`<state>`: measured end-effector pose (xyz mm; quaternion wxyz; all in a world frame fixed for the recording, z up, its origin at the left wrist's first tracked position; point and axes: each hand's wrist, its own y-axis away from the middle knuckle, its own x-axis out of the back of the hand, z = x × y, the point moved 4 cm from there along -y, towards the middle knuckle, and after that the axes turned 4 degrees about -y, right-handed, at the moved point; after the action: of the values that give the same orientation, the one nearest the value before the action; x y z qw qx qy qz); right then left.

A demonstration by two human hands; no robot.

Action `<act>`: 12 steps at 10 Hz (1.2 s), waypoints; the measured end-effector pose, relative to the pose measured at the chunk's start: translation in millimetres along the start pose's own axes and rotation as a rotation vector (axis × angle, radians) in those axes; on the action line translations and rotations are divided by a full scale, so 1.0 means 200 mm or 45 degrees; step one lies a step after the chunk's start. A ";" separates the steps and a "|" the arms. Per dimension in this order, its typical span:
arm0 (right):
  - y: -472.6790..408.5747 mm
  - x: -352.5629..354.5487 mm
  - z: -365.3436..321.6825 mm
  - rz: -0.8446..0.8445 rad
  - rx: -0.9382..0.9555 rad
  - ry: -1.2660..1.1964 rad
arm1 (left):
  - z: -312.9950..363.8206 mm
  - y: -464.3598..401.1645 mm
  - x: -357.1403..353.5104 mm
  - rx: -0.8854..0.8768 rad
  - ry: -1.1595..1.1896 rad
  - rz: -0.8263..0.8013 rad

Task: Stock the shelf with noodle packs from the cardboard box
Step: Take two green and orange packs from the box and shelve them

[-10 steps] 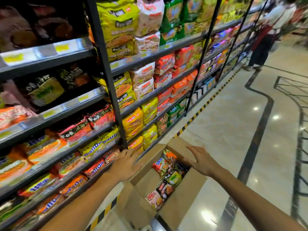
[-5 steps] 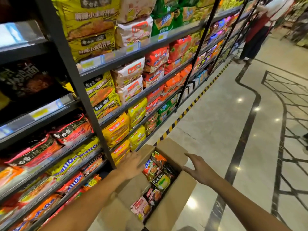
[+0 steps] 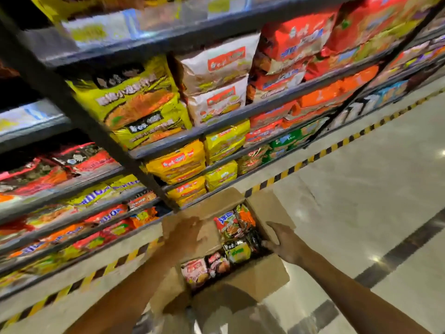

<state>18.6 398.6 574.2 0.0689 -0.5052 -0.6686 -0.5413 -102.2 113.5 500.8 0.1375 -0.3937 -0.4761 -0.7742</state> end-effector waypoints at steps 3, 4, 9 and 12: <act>-0.97 -0.74 0.86 -0.222 -0.124 -0.191 | 0.01 -0.58 -0.77 0.182 0.387 0.043; -1.20 -0.95 0.92 -0.202 -0.108 -0.181 | -0.10 -0.78 -1.10 0.160 0.424 0.081; -2.13 -1.52 1.29 0.114 -0.078 -0.084 | -0.53 -1.47 -2.14 0.021 0.325 0.134; -2.47 -1.61 1.23 0.245 -0.228 0.044 | -0.54 -1.52 -2.21 0.034 0.392 0.253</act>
<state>-84.1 447.8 -54.6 0.0867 -0.5615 -0.5648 -0.5984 -43.5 105.8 -42.6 0.2898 -0.3136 -0.4185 -0.8016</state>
